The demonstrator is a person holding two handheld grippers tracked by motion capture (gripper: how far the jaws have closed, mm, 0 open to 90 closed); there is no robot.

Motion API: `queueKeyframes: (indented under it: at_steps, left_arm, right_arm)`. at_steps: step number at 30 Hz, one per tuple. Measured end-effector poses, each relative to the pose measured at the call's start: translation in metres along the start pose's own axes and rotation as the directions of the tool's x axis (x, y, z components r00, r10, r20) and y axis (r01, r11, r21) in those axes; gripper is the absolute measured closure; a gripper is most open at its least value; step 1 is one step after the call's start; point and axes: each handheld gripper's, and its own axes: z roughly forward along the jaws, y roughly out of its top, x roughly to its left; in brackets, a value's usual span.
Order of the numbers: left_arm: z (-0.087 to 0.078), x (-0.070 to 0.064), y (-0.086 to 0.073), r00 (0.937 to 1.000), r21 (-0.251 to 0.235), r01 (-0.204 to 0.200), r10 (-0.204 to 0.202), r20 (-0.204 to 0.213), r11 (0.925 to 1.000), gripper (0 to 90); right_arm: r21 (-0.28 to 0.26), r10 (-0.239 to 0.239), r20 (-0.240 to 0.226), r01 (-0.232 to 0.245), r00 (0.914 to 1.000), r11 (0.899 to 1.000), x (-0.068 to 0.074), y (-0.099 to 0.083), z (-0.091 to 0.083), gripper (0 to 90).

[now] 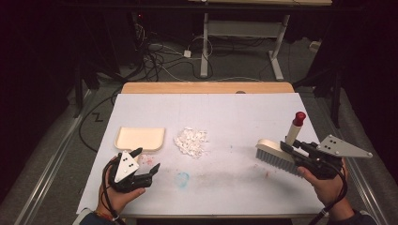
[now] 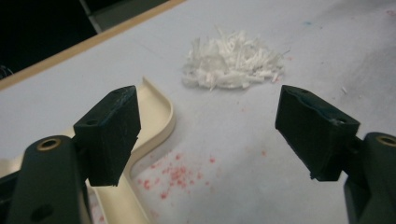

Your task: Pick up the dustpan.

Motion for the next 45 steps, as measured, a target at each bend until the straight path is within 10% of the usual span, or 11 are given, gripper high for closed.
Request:
queueKeyframes:
  at_steps: [9, 12, 17, 23, 25, 30, 32, 42, 45]
  left_arm:
    - [-0.006, 0.006, -0.003, 0.9954, 0.058, 0.027, -0.022, -0.093, 0.9980, 21.3]
    - [-0.007, 0.018, -0.008, 0.9854, 0.075, 0.112, -0.101, -0.137, 0.9909, 21.3]
    - [-0.005, 0.036, -0.022, 0.9611, 0.187, 0.225, -0.187, -0.204, 0.9562, 21.3]
    - [0.002, 0.044, -0.030, 0.9488, 0.222, 0.304, -0.273, -0.159, 0.9266, 20.1]
    - [0.017, 0.046, -0.030, 0.9379, 0.251, 0.344, -0.318, -0.139, 0.9048, 20.0]
    - [0.049, 0.047, -0.028, 0.9373, 0.337, 0.345, -0.301, -0.175, 0.8759, 21.3]
    - [0.055, 0.053, -0.028, 0.9225, 0.320, 0.384, -0.346, -0.172, 0.8661, 21.2]
    - [0.064, 0.061, -0.023, 0.9089, 0.303, 0.411, -0.360, -0.210, 0.8599, 37.8]
    - [0.064, 0.059, -0.023, 0.9035, 0.286, 0.421, -0.369, -0.217, 0.8610, 58.9]
  right_arm:
    - [-0.008, -0.002, 0.000, 0.002, 1.0000, 1.000, -0.003, 0.002, 0.003, 71.7]
    - [-0.006, -0.005, 0.010, 0.006, 0.9999, 1.000, -0.003, 0.002, 0.004, 71.6]
    - [-0.014, -0.023, 0.053, 0.024, 0.9983, 1.000, 0.000, 0.003, 0.005, 71.6]
    - [-0.006, -0.018, 0.055, 0.018, 0.9983, 1.000, 0.000, 0.001, 0.008, 71.6]
    - [0.005, -0.016, 0.051, 0.016, 0.9986, 1.000, -0.001, 0.000, 0.011, 71.6]
    - [0.013, 0.000, 0.041, 0.000, 0.9991, 1.000, -0.003, -0.002, 0.013, 71.6]
    - [0.011, -0.002, 0.050, 0.001, 0.9987, 1.000, -0.003, -0.002, 0.012, 71.6]
    - [0.022, 0.018, 0.031, -0.019, 0.9994, 1.000, -0.005, -0.004, 0.015, 71.6]
    - [0.028, 0.038, 0.009, -0.038, 0.9992, 0.999, -0.007, -0.005, 0.017, 71.6]
